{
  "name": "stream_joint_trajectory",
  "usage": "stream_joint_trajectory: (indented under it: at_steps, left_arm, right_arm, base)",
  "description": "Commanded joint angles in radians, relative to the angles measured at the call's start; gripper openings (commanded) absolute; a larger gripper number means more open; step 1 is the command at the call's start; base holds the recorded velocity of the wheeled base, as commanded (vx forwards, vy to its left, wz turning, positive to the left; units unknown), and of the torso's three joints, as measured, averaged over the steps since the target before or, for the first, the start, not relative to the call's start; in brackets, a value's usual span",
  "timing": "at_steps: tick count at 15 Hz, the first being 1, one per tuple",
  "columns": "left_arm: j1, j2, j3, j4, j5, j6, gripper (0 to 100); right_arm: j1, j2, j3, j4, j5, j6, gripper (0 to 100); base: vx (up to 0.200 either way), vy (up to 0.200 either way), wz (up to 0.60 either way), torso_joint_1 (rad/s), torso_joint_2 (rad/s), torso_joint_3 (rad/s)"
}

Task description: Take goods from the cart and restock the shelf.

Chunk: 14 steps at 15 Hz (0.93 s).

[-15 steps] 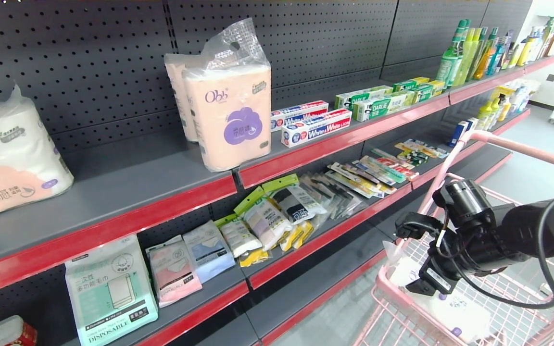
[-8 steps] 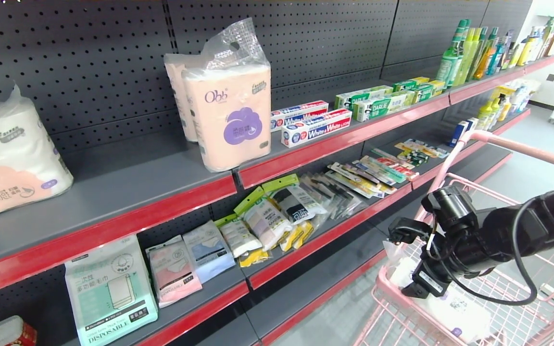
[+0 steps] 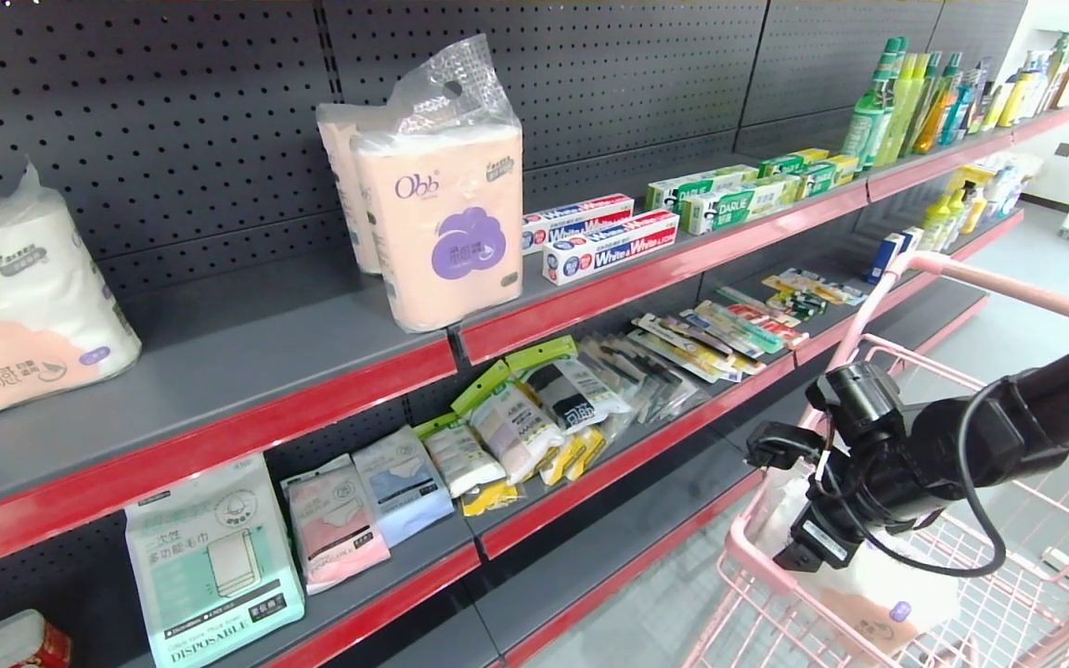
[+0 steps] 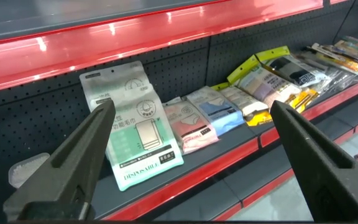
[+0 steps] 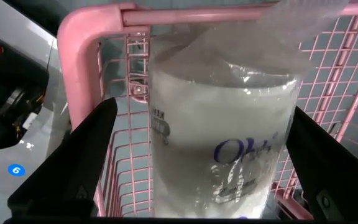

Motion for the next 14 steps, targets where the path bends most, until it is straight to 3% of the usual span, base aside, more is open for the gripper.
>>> stream_joint_trajectory:
  at_steps: [1,14]
  left_arm:
    - [0.001,0.001,0.0,0.0,0.0,-0.001,100]
    - [0.001,0.001,0.0,0.002,0.0,-0.001,100]
  right_arm:
    - [0.005,0.028,-0.008,0.001,0.0,-0.003,100]
    - [-0.026,0.161,-0.045,0.0,0.002,-0.008,100]
  base:
    - [0.0,0.0,0.0,0.0,0.0,0.0]
    - [0.0,0.0,0.0,0.0,0.0,0.0]
